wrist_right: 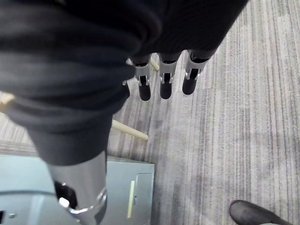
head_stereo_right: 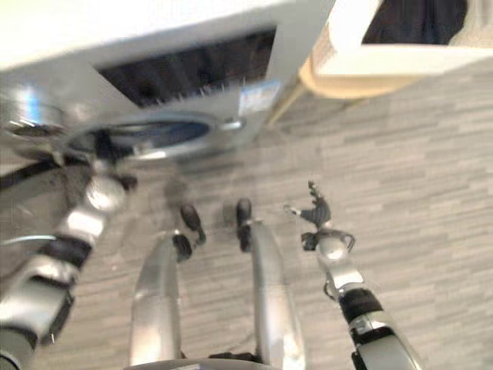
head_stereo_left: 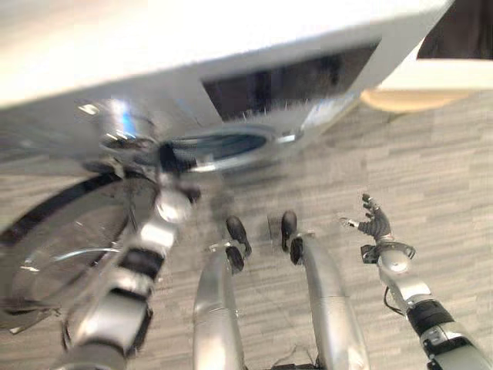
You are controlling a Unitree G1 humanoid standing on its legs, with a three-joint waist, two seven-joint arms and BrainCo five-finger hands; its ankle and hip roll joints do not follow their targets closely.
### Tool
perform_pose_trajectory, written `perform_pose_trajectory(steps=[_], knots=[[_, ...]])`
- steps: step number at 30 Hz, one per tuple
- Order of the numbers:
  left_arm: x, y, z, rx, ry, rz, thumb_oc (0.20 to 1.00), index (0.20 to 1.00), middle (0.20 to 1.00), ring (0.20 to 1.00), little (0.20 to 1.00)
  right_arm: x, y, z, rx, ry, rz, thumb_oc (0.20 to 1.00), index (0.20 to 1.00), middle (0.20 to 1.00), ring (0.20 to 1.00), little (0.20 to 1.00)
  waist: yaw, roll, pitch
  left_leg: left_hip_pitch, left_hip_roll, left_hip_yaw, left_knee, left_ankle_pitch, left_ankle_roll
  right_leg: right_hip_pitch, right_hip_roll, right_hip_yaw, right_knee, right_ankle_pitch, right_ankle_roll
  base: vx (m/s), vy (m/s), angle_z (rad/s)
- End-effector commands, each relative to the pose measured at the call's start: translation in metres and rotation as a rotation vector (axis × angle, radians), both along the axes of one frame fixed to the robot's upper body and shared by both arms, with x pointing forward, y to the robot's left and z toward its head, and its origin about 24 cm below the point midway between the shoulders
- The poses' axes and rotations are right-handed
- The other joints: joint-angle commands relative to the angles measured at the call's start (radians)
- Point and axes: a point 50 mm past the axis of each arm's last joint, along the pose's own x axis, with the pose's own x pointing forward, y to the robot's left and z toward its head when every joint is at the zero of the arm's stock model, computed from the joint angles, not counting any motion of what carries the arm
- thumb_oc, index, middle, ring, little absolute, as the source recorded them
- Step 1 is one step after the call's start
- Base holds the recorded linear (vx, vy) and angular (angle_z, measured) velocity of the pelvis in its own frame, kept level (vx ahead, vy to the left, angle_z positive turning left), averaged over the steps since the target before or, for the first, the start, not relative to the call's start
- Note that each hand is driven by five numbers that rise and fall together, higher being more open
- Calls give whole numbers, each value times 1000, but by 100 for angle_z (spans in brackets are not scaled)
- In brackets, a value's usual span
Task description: Grab the laundry basket,head to the washer,open it,put in the laundry and shut it.
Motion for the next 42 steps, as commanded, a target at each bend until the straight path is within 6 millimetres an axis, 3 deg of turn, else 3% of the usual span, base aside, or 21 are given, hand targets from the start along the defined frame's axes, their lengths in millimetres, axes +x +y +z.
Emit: perform_pose_trajectory(steps=[1, 2, 4, 7, 8, 9, 12, 17, 20, 21, 22, 24, 26, 28, 29, 32, 33, 34, 37, 39, 42], knots=[[-17, 4, -25, -4, 82, -60, 1000, 1000, 1000, 1000, 1000, -33, -22, -32, -53, 158, -31, 1000, 1000, 1000, 1000, 1000, 12, 8, -89, 172, 77, -78, -102, 10, -52, 172, -31, 59, -201, 52, 128, 92, 20, -12], [-18, 4, -25, -4, 84, -59, 1000, 1000, 1000, 1000, 1000, -33, -22, -32, -53, 160, -29, 1000, 1000, 1000, 1000, 1000, 13, 6, -84, 185, 76, -74, -109, 11, -52, 183, -31, 61, -205, 53, 128, 162, 46, -14], [-46, 4, -59, -45, 197, -50, 1000, 1000, 1000, 1000, 1000, -46, -27, -46, -72, 233, -36, 1000, 1000, 1000, 1000, 1000, 23, 4, -87, 310, 48, -68, -182, 21, -48, 302, -26, 75, -279, 68, 136, 164, 91, -10], [-80, -3, -95, -119, 323, -30, 1000, 1000, 1000, 1000, 1000, -58, -31, -57, -64, 280, -40, 1000, 1000, 1000, 1000, 1000, 59, -9, -86, 448, -82, -193, -296, 51, -50, 461, -12, 116, -428, 128, 146, 68, 103, -48], [-80, -3, -95, -119, 323, -30, 1000, 1000, 1000, 1000, 1000, -58, -31, -57, -64, 280, -40, 1000, 1000, 1000, 1000, 1000, 59, -9, -82, 455, -83, -193, -299, 52, -50, 467, -13, 115, -430, 129, 146, 197, 105, -113], [-100, -1, -114, -114, 416, -18, 1000, 1000, 1000, 1000, 1000, -70, -34, -66, -64, 332, -39, 1000, 1000, 1000, 1000, 1000, 53, -6, -118, 545, -119, -221, -391, 50, -53, 543, 0, 140, -510, 158, 159, 244, 119, -107], [-128, 1, -140, -115, 557, -1, 1000, 1000, 1000, 1000, 1000, -88, -35, -80, -39, 403, -51, 1000, 1000, 1000, 1000, 1000, 30, 0, -185, 671, -142, -162, -515, 58, -38, 636, 12, 194, -646, 230, 189, 249, 174, -47], [-129, -5, -144, -87, 585, -43, 1000, 1000, 1000, 1000, 1000, -96, -34, -87, -20, 433, -65, 1000, 1000, 1000, 1000, 1000, 17, 15, -209, 755, -149, -47, -596, 60, -27, 653, 12, 198, -690, 270, 228, 26, 80, -94], [-122, -7, -141, -45, 571, -56, 1000, 1000, 1000, 1000, 1000, -97, -27, -89, 1, 426, -70, 1000, 1000, 1000, 1000, 1000, 25, 22, -220, 806, -120, 56, -623, 58, -27, 646, -30, 29, -683, 275, 236, -6, -49, -157], [-121, -8, -141, -45, 567, -57, 1000, 1000, 1000, 1000, 1000, -97, -26, -89, 4, 423, -72, 1000, 1000, 1000, 1000, 1000, 34, 26, -221, 827, -107, 88, -632, 60, -30, 647, -52, -61, -671, 269, 233, 86, -143, -173], [-119, -8, -140, -32, 563, -59, 1000, 1000, 1000, 1000, 1000, -98, -24, -90, 6, 422, -82, 1000, 1000, 1000, 1000, 1000, 51, 41, -235, 869, -77, 155, -648, 48, -42, 669, -102, -259, -646, 233, 232, 78, -189, -168], [-121, -9, -141, -27, 572, -63, 1000, 1000, 1000, 1000, 1000, -103, -26, -93, 1, 436, -101, 1000, 1000, 1000, 1000, 1000, 52, 39, -253, 897, -60, 236, -652, 51, -49, 697, -136, -380, -639, 222, 226, 59, -178, -166], [-123, -10, -143, -17, 584, -69, 1000, 1000, 1000, 1000, 1000, -107, -26, -96, 4, 452, -108, 1000, 1000, 1000, 1000, 1000, 42, 42, -263, 916, -51, 265, -648, 47, -56, 688, -137, -365, -623, 218, 222, 137, -180, -180], [-127, -15, -148, -29, 607, -78, 1000, 1000, 1000, 1000, 1000, -114, -30, -98, 4, 466, -132, 1000, 1000, 1000, 1000, 1000, 20, 52, -270, 907, 13, 291, -477, 71, -83, 725, -94, -297, -674, 191, 205, 289, -350, -66], [-127, -17, -148, -40, 604, -79, 1000, 1000, 1000, 1000, 1000, -113, -32, -96, -8, 460, -131, 1000, 1000, 1000, 1000, 1000, 31, 51, -257, 880, 50, 270, -355, 102, -98, 748, -67, -270, -693, 181, 186, 150, -273, -83], [-126, -21, -148, -57, 600, -85, 1000, 1000, 1000, 1000, 1000, -111, -35, -95, -15, 456, -136, 1000, 1000, 1000, 1000, 1000, 48, 56, -240, 836, 83, 219, -251, 136, -115, 772, -39, -253, -713, 171, 164, 89, -160, -133], [-127, -25, -148, -93, 595, -84, 1000, 1000, 1000, 1000, 1000, -106, -36, -91, -22, 440, -131, 1000, 1000, 1000, 1000, 1000, 83, 44, -216, 733, 28, 85, -188, 113, -95, 807, -32, -213, -742, 166, 151, 219, -148, -91], [-130, -29, -150, -112, 602, -86, 1000, 1000, 1000, 1000, 1000, -104, -35, -88, -23, 425, -122, 1000, 1000, 1000, 1000, 1000, 101, 33, -202, 655, -19, 17, -202, 69, -78, 833, -31, -171, -757, 157, 163, 237, -147, -56], [-134, -32, -154, -106, 621, -89, 1000, 1000, 1000, 1000, 1000, -105, -35, -87, -32, 422, -112, 1000, 1000, 1000, 1000, 1000, 116, 18, -191, 605, -59, 15, -290, 83, -54, 847, -38, -145, -760, 163, 165, 149, -23, -83], [-139, -34, -157, -110, 637, -92, 1000, 1000, 1000, 1000, 1000, -108, -37, -88, -45, 429, -106, 1000, 1000, 1000, 1000, 1000, 141, 36, -184, 549, -95, -3, -460, 198, -75, 895, 11, -112, -768, 141, 163, 260, -17, -42], [-141, -34, -158, -119, 641, -89, 1000, 1000, 1000, 1000, 1000, -110, -38, -89, -50, 438, -117, 1000, 1000, 1000, 1000, 1000, 154, 46, -182, 536, -103, 9, -564, 249, -89, 932, 38, -100, -766, 111, 160, 340, 13, -29]])
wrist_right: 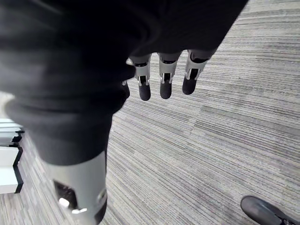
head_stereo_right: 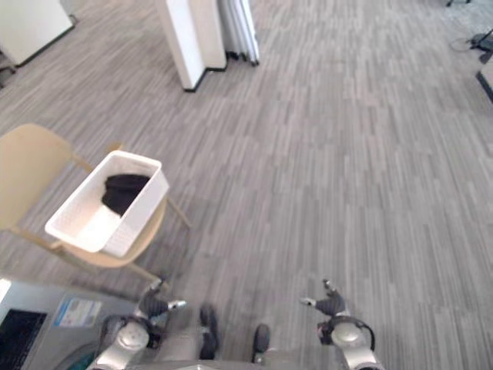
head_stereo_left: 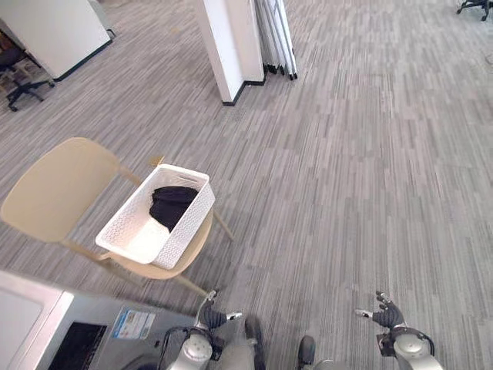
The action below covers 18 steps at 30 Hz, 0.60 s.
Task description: Grab the laundry basket,head to the washer,open it,put in the laundry and shut it.
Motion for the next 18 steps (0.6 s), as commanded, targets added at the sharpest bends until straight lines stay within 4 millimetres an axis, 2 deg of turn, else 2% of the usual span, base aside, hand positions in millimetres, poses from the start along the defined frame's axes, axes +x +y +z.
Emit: perform_pose_trajectory(steps=[1, 3, 5, 6, 8, 9, 11, 13, 14, 15, 16, 17, 18], knots=[[17, 3, 12, 14, -81, -11, 1000, 1000, 1000, 1000, 1000, 15, -9, 17, -33, -105, -2, 1000, 1000, 1000, 1000, 1000, 36, 4, 27, 37, -24, 50, -46, 33, 11, 88, -39, 25, 58, -141, 146, 386, 48, -27], [14, 6, 12, 17, -78, -2, 1000, 1000, 1000, 1000, 1000, 14, -8, 17, -33, -103, 1, 1000, 1000, 1000, 1000, 1000, 44, 5, 27, 38, -17, 77, -56, 57, 19, 97, -32, 23, 63, -140, 143, 317, 64, 2], [13, 7, 13, 15, -82, -8, 1000, 1000, 1000, 1000, 1000, 9, -6, 15, -20, -99, -8, 1000, 1000, 1000, 1000, 1000, 30, 1, 7, 70, -7, 161, -66, 60, 28, 119, -30, 15, 82, -165, 148, 367, 104, -1], [12, 7, 13, 16, -80, -8, 1000, 1000, 1000, 1000, 1000, 9, -6, 14, -19, -97, -8, 1000, 1000, 1000, 1000, 1000, 30, -2, 7, 76, -11, 162, -68, 55, 28, 123, -34, 15, 84, -171, 150, 178, 74, 7], [12, 8, 15, -4, -87, -4, 1000, 1000, 1000, 1000, 1000, 4, -3, 13, -6, -92, -7, 1000, 1000, 1000, 1000, 1000, 22, -11, -10, 95, -1, 240, -73, 51, 45, 139, -42, -15, 98, -186, 161, 312, 154, 33], [10, 8, 15, -13, -82, -10, 1000, 1000, 1000, 1000, 1000, 0, -2, 9, 1, -69, -4, 1000, 1000, 1000, 1000, 1000, 20, -19, -25, 105, -13, 250, -72, 36, 61, 140, -64, -38, 124, -192, 170, 313, 159, 37], [9, 9, 16, -17, -82, -11, 1000, 1000, 1000, 1000, 1000, -2, 0, 6, 10, -55, -6, 1000, 1000, 1000, 1000, 1000, 21, -25, -36, 116, -24, 252, -85, 23, 71, 136, -78, -58, 152, -190, 185, 238, 154, 49], [12, 13, 20, -16, -101, -18, 1000, 1000, 1000, 1000, 1000, 1, 5, 6, 12, -49, 27, 1000, 1000, 1000, 1000, 1000, 25, -36, -43, 129, -56, 229, -90, -5, 98, 117, -122, -81, 253, -147, 222, 303, 252, 74], [16, 19, 25, 3, -125, -13, 1000, 1000, 1000, 1000, 1000, 7, 9, 9, 15, -73, 50, 1000, 1000, 1000, 1000, 1000, 27, -44, -38, 154, -99, 190, -84, -44, 132, 66, -176, -86, 410, -77, 258, 250, 222, 89], [16, 19, 25, 3, -125, -13, 1000, 1000, 1000, 1000, 1000, 7, 10, 9, 16, -73, 50, 1000, 1000, 1000, 1000, 1000, 26, -45, -39, 153, -102, 189, -83, -46, 134, 64, -179, -86, 414, -79, 260, 256, 179, 97], [19, 21, 28, 12, -140, -12, 1000, 1000, 1000, 1000, 1000, 13, 14, 13, 30, -106, 60, 1000, 1000, 1000, 1000, 1000, 18, -40, -27, 174, -111, 146, -77, -63, 145, -2, -167, -37, 485, -63, 241, 114, 52, 84], [23, 22, 30, 6, -158, 0, 1000, 1000, 1000, 1000, 1000, 18, 17, 16, 41, -123, 75, 1000, 1000, 1000, 1000, 1000, 8, -31, -10, 186, -115, 102, -71, -74, 151, -67, -147, 10, 527, -86, 227, 157, -1, 161], [32, 20, 36, -3, -195, 6, 1000, 1000, 1000, 1000, 1000, 29, 20, 22, 37, -157, 99, 1000, 1000, 1000, 1000, 1000, 3, -3, 16, 186, -101, 41, -54, -63, 148, -147, -107, 50, 474, -133, 187, 83, -23, 194]])
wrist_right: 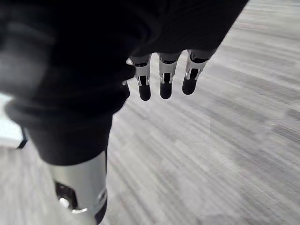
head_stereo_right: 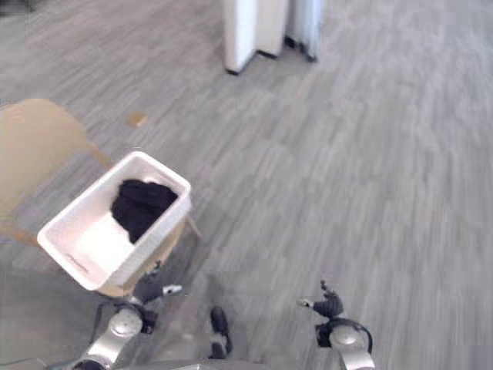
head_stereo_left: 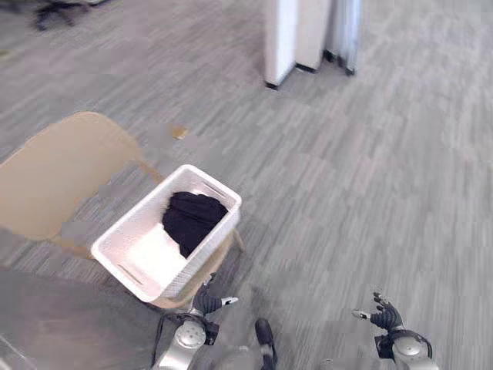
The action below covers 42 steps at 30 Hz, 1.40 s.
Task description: Grab the laundry basket,head to the washer,open it,put in the laundry and shut it.
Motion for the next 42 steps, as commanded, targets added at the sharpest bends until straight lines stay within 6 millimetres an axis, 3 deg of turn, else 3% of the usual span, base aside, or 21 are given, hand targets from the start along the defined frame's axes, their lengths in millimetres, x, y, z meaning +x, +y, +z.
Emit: perform_pose_trajectory(steps=[1, 4, 7, 11, 12, 14, 15, 16, 17, 19, 21, 24, 27, 28, 31, 37, 42], knots=[[-2, 9, 5, -3, -52, 36, 1000, 1000, 1000, 1000, 1000, 23, 9, 12, -9, -87, 70, 1000, 1000, 1000, 1000, 1000, 13, 20, 1, -58, 74, 64, 69, -30, -128, -32, -4, 82, -315, 113, 57, 106, -70, 203], [3, 8, 7, 2, -64, 28, 1000, 1000, 1000, 1000, 1000, 35, 9, 21, -14, -131, 83, 1000, 1000, 1000, 1000, 1000, 7, 31, 15, -28, 64, -30, 58, -40, -139, -109, 12, 126, -439, 137, 44, 159, -87, 93], [9, 5, 7, -4, -61, 11, 1000, 1000, 1000, 1000, 1000, 32, 2, 21, -7, -129, 57, 1000, 1000, 1000, 1000, 1000, -28, 9, 35, -8, 22, -180, 76, -57, -161, -156, 54, 294, -585, 228, 64, 226, -179, 148], [11, 0, 7, -16, -56, -9, 1000, 1000, 1000, 1000, 1000, 26, -2, 19, -3, -120, 32, 1000, 1000, 1000, 1000, 1000, -37, -4, 28, -25, 5, -239, 95, -69, -173, -107, 22, 266, -642, 253, 53, 98, -213, 223], [12, 2, 9, -48, -63, 21, 1000, 1000, 1000, 1000, 1000, 27, -5, 19, -11, -118, 26, 1000, 1000, 1000, 1000, 1000, -33, -6, 24, -60, 18, -232, 125, -72, -189, -92, 9, 220, -659, 257, 47, 68, -222, 204], [13, 2, 9, -56, -63, 27, 1000, 1000, 1000, 1000, 1000, 28, -7, 19, -22, -117, 23, 1000, 1000, 1000, 1000, 1000, -36, -5, 25, -75, 27, -220, 140, -74, -196, -82, 2, 190, -668, 255, 46, 33, -155, 139], [14, 3, 11, -58, -69, 39, 1000, 1000, 1000, 1000, 1000, 29, -13, 20, -49, -112, 14, 1000, 1000, 1000, 1000, 1000, -40, -10, 34, -99, 70, -138, 158, -69, -200, -64, -20, 134, -676, 250, 44, 1, -111, 90], [14, 3, 11, -58, -69, 39, 1000, 1000, 1000, 1000, 1000, 29, -13, 20, -49, -112, 15, 1000, 1000, 1000, 1000, 1000, -41, -10, 34, -100, 70, -140, 161, -70, -201, -63, -20, 133, -677, 250, 44, -7, -79, 103], [16, 8, 12, -50, -74, 58, 1000, 1000, 1000, 1000, 1000, 30, -17, 21, -73, -111, 9, 1000, 1000, 1000, 1000, 1000, -44, -13, 35, -105, 116, -36, 162, -63, -204, -45, -34, 89, -690, 247, 44, 6, -21, 96], [15, 10, 12, -43, -73, 63, 1000, 1000, 1000, 1000, 1000, 31, -18, 23, -82, -116, 9, 1000, 1000, 1000, 1000, 1000, -44, -14, 35, -95, 135, 2, 153, -61, -207, -33, -34, 71, -695, 243, 44, 29, -22, 84], [11, 19, 11, -15, -63, 71, 1000, 1000, 1000, 1000, 1000, 36, -20, 29, -119, -137, 38, 1000, 1000, 1000, 1000, 1000, -37, -20, 22, -87, 164, 33, 117, -25, -219, -13, -37, 37, -712, 244, 45, 98, 17, 54], [8, 24, 11, -5, -57, 78, 1000, 1000, 1000, 1000, 1000, 45, -22, 42, -165, -185, 80, 1000, 1000, 1000, 1000, 1000, -30, -25, 17, -89, 175, 36, 97, -11, -224, 1, -47, 13, -715, 236, 45, 104, 73, 35], [-2, 37, 7, 56, -27, 87, 1000, 1000, 1000, 1000, 1000, 65, -25, 74, -304, -301, 198, 1000, 1000, 1000, 1000, 1000, -19, -27, 5, -71, 165, 25, 64, -10, -219, 12, -52, 0, -696, 221, 49, 129, 123, 15], [-3, 37, 7, 56, -27, 87, 1000, 1000, 1000, 1000, 1000, 65, -25, 74, -304, -301, 198, 1000, 1000, 1000, 1000, 1000, -19, -27, 5, -71, 165, 25, 64, -10, -219, 12, -52, 0, -696, 220, 49, 98, 115, 18], [-8, 52, 8, 108, -19, 104, 1000, 1000, 1000, 1000, 1000, 90, -20, 111, -460, -427, 348, 1000, 1000, 1000, 1000, 1000, 2, -42, 9, -84, 149, 22, 82, -30, -207, -2, -64, 18, -676, 220, 55, 97, 141, -2], [-5, 60, 9, 134, -29, 138, 1000, 1000, 1000, 1000, 1000, 123, -10, 134, -616, -482, 467, 1000, 1000, 1000, 1000, 1000, 50, -55, 29, -135, 133, 10, 100, -35, -199, -43, -77, 22, -660, 230, 61, 23, 68, -9], [5, 60, 12, 100, -68, 186, 1000, 1000, 1000, 1000, 1000, 160, -3, 144, -753, -436, 519, 1000, 1000, 1000, 1000, 1000, 119, -39, 77, -212, 120, -25, 81, 5, -207, -116, -87, 3, -655, 250, 63, -16, 29, 16]])
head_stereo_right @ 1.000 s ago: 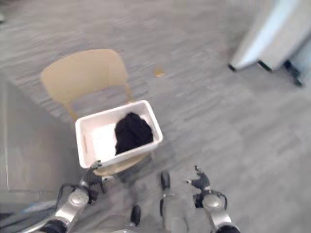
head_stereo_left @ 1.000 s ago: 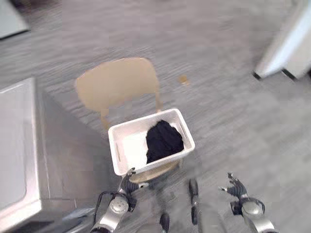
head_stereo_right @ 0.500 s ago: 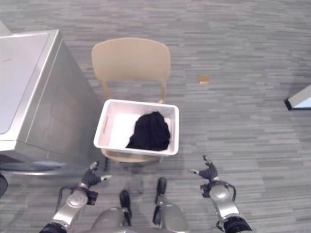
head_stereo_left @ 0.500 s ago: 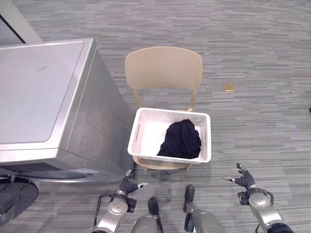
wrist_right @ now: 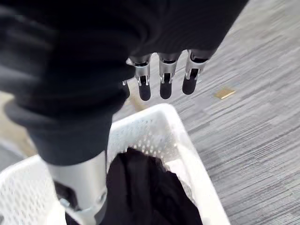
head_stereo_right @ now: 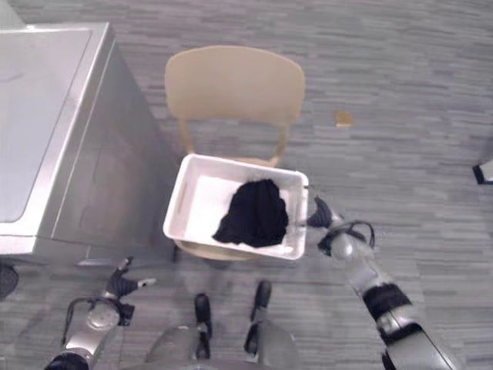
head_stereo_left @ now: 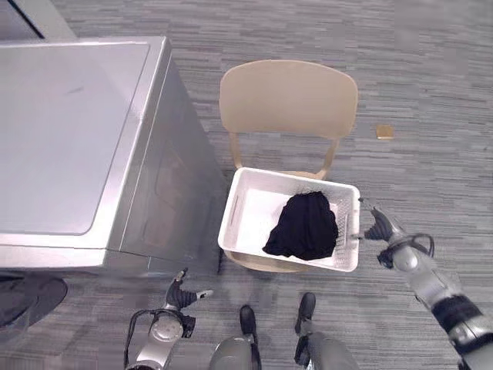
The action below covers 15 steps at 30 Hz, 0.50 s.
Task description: Grab the laundry basket,head to the washer,open it,put in the laundry and shut it.
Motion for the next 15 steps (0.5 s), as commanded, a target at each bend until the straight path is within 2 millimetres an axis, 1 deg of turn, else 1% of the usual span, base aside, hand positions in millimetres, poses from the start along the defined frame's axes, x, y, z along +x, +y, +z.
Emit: perform_pose_trajectory(steps=[1, 4, 5, 6, 7, 8, 9, 11, 13, 14, 15], knots=[[2, 9, 6, 9, -52, 42, 1000, 1000, 1000, 1000, 1000, 9, -4, 6, -68, -25, -16, 1000, 1000, 1000, 1000, 1000, 60, 3, 38, -114, -5, -51, 6, 60, -31, 16, -54, 14, 123, -150, 115, -2, 21, 38], [5, 9, 8, -15, -75, 71, 1000, 1000, 1000, 1000, 1000, 23, -7, 12, -123, -11, -47, 1000, 1000, 1000, 1000, 1000, 91, 14, 61, -155, -6, -70, -9, 86, -38, -20, -56, 0, 121, -144, 115, 10, 2, 17], [7, 10, 10, -25, -88, 81, 1000, 1000, 1000, 1000, 1000, 28, -9, 16, -151, -9, -54, 1000, 1000, 1000, 1000, 1000, 101, 16, 67, -156, -7, -85, -18, 72, -48, -24, -53, 1, 125, -162, 122, 38, -15, 31], [9, 9, 11, -31, -97, 85, 1000, 1000, 1000, 1000, 1000, 32, -12, 20, -167, -13, -73, 1000, 1000, 1000, 1000, 1000, 111, 20, 78, -174, -10, -91, -17, 78, -49, -39, -54, -4, 127, -158, 121, 40, -21, 32], [9, 9, 11, -32, -98, 86, 1000, 1000, 1000, 1000, 1000, 32, -12, 21, -167, -13, -72, 1000, 1000, 1000, 1000, 1000, 110, 20, 78, -176, -10, -92, -16, 78, -49, -40, -54, -4, 128, -158, 121, -71, -12, 21], [16, 7, 15, -45, -122, 85, 1000, 1000, 1000, 1000, 1000, 39, -19, 25, -193, 0, -119, 1000, 1000, 1000, 1000, 1000, 129, 32, 100, -217, -14, -104, -8, 87, -51, -77, -55, -14, 139, -157, 119, -79, -12, 17], [19, 5, 17, -54, -137, 84, 1000, 1000, 1000, 1000, 1000, 40, -25, 26, -174, 8, -162, 1000, 1000, 1000, 1000, 1000, 136, 40, 111, -233, -17, -109, -4, 92, -50, -91, -57, -18, 143, -155, 118, -79, -12, 15], [19, 5, 17, -54, -137, 85, 1000, 1000, 1000, 1000, 1000, 40, -25, 27, -174, 8, -162, 1000, 1000, 1000, 1000, 1000, 136, 40, 111, -235, -17, -110, -4, 91, -50, -93, -57, -18, 144, -155, 118, -28, -2, 12], [27, 1, 22, -82, -167, 88, 1000, 1000, 1000, 1000, 1000, 42, -35, 30, -93, 6, -245, 1000, 1000, 1000, 1000, 1000, 150, 53, 127, -265, -21, -119, 1, 102, -52, -122, -58, -27, 153, -153, 117, -54, -19, 16], [32, -2, 26, -92, -184, 81, 1000, 1000, 1000, 1000, 1000, 43, -38, 33, 0, -7, -287, 385, 385, 385, 385, 385, 156, 59, 133, -278, -23, -127, -2, 109, -52, -137, -59, -34, 156, -154, 117, -37, -36, 20], [33, -3, 26, -96, -185, 75, 1000, 1000, 1000, 1000, 1000, 43, -36, 34, 45, -15, -295, 200, 200, 200, 200, 200, 158, 61, 135, -280, -22, -129, -4, 112, -52, -138, -58, -37, 154, -154, 118, -17, -31, 15]])
